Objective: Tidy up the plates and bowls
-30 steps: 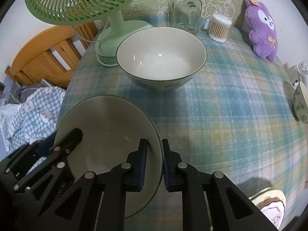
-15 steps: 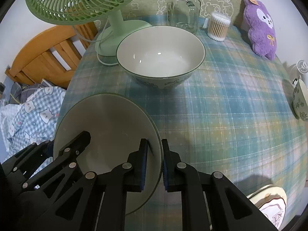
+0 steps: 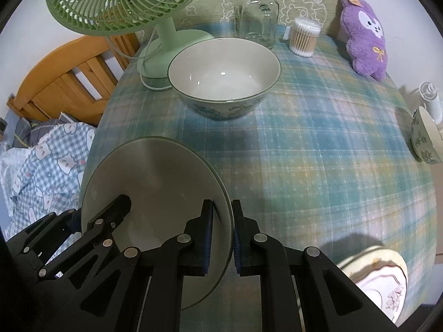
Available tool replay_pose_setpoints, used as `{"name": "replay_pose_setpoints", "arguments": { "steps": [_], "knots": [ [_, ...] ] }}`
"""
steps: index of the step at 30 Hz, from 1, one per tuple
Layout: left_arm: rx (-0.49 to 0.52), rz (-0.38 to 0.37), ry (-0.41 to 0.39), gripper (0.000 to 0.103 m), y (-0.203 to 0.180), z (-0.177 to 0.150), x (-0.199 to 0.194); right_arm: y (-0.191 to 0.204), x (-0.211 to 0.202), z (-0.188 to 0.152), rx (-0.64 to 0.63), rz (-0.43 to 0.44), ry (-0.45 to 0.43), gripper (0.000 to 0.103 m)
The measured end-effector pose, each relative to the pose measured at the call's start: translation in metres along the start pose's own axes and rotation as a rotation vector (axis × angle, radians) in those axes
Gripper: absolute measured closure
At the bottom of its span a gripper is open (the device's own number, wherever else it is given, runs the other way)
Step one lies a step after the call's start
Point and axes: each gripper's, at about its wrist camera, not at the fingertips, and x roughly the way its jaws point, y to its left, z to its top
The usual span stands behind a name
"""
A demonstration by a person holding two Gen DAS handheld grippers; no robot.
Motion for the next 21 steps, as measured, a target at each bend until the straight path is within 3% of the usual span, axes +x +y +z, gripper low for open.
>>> {"name": "replay_pose_setpoints", "arguments": {
  "steps": [10, 21],
  "knots": [
    [0.003, -0.010, -0.011, 0.087, -0.009, -0.021, -0.023, -0.005, -0.024, -0.035, 0.003, -0.009, -0.006, 0.088],
    [0.007, -0.025, 0.024, 0.087, -0.023, -0.066, -0.038, -0.016, -0.040, -0.082, 0.028, -0.009, 0.025, 0.087]
  ]
}}
